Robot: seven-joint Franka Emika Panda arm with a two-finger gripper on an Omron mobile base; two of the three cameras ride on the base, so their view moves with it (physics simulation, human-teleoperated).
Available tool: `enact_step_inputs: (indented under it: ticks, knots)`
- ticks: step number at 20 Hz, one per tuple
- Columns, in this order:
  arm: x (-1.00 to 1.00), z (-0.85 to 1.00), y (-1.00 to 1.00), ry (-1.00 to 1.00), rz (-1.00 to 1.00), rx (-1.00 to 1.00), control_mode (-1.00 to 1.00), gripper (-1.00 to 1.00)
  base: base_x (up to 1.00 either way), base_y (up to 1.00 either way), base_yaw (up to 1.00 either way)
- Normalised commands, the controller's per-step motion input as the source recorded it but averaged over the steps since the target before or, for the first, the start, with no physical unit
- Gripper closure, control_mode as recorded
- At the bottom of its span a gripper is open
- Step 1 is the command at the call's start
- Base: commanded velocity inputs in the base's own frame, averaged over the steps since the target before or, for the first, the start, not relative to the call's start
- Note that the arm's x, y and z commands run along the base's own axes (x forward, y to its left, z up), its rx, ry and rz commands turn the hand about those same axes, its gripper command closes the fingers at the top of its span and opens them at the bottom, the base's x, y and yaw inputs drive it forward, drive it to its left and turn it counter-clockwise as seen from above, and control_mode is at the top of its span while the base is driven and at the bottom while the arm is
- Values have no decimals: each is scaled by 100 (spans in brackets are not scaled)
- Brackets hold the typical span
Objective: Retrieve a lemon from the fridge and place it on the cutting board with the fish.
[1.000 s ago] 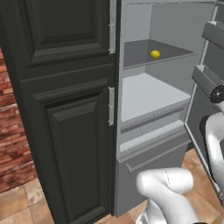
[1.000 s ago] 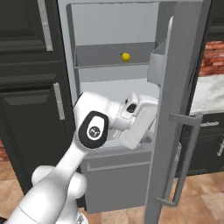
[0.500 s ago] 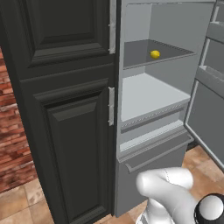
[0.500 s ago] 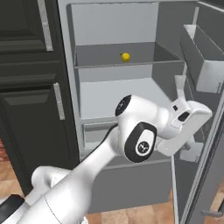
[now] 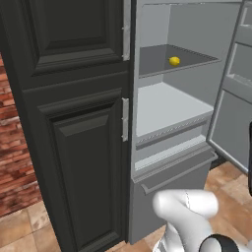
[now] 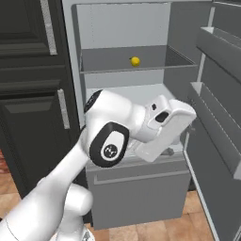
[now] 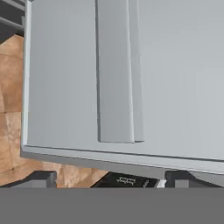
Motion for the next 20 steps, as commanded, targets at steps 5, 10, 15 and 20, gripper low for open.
enact_step_inputs:
  ticks: [5, 10, 15, 20]
  knots:
    - [14, -10, 100, -6, -10, 11, -100, -100, 0, 0, 0]
    - [76, -25, 93, -5, -24, 52, -100, -100, 0, 0, 0]
    - [72, -33, 58, -8, -29, 69, -100, -100, 0, 0, 0]
    - [61, -41, 29, -12, -33, 83, -100, -100, 0, 0, 0]
